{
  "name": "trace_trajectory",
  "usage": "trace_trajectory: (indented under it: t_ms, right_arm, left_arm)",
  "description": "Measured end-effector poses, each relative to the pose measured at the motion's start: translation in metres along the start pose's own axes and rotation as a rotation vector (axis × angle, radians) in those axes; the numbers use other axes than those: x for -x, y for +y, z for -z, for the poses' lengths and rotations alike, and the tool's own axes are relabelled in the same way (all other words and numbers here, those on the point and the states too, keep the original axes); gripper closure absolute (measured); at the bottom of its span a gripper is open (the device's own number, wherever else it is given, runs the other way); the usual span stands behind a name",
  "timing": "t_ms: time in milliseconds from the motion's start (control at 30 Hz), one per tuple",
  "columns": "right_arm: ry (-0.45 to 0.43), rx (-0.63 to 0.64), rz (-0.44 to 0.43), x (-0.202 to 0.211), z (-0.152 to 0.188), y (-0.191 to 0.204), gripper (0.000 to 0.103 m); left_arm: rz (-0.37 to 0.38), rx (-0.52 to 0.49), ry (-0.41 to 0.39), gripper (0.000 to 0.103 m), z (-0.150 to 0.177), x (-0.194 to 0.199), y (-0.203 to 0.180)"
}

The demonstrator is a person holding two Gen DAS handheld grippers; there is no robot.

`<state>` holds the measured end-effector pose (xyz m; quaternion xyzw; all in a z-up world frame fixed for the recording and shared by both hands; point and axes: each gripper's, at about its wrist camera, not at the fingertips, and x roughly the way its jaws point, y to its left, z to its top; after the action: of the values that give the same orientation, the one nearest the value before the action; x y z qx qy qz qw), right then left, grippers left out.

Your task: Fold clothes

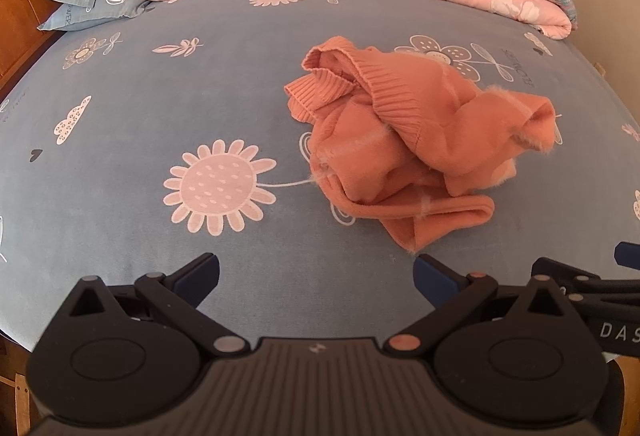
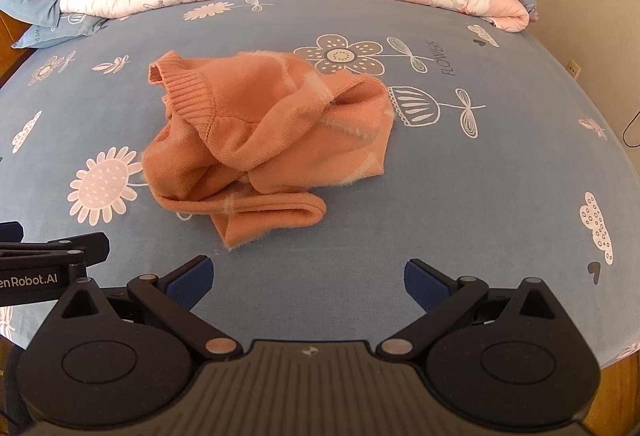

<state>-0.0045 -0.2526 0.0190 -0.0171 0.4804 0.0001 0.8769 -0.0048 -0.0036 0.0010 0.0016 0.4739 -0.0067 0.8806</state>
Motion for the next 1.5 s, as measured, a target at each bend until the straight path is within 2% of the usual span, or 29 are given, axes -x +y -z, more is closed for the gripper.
trace_trajectory:
  t_ms: [200, 533, 700, 767, 833, 900, 1067, 1167, 1267, 1400, 1500]
  right_arm:
    - [-0.004, 0.006, -0.005, 0.001, 0.001, 0.000, 0.000]
    - [-0.020, 0.037, -0.003, -0.001, 0.002, 0.000, 0.000]
    - [-0.069, 0.067, -0.019, -0.001, 0.004, -0.001, 0.000]
    - [-0.126, 0.104, -0.051, 0.000, 0.007, 0.000, 0.000]
    - [-0.210, 0.164, -0.096, 0.001, 0.012, 0.001, 0.000]
    - [-0.268, 0.251, -0.099, 0.000, 0.014, 0.005, 0.000]
    - [-0.262, 0.391, -0.075, -0.016, -0.004, 0.023, 0.000]
    - [-0.278, 0.527, -0.089, -0.026, -0.013, 0.041, 0.002]
    - [-0.311, 0.696, -0.041, -0.044, -0.019, 0.065, 0.010]
    - [-0.303, 0.892, 0.038, -0.077, -0.020, 0.091, 0.029]
    - [-0.310, 1.022, 0.120, -0.102, -0.015, 0.103, 0.029]
  left_arm:
    - [0.000, -0.009, -0.001, 0.001, 0.000, 0.001, -0.001]
    - [0.023, 0.035, 0.018, 0.001, 0.002, -0.005, 0.009]
    - [0.021, 0.059, 0.020, 0.001, 0.006, -0.010, 0.019]
    - [0.022, 0.069, 0.018, 0.001, 0.007, -0.012, 0.023]
    - [0.026, 0.081, -0.009, 0.001, 0.013, -0.013, 0.027]
    - [0.023, 0.087, -0.031, 0.001, 0.018, -0.013, 0.033]
    - [0.017, 0.117, -0.014, 0.001, 0.037, -0.018, 0.050]
    - [0.014, 0.134, -0.004, 0.001, 0.049, -0.021, 0.061]
    - [0.011, 0.152, 0.006, 0.001, 0.061, -0.024, 0.072]
    - [0.007, 0.163, -0.005, 0.001, 0.066, -0.023, 0.083]
    - [0.012, 0.173, -0.032, 0.001, 0.068, -0.019, 0.089]
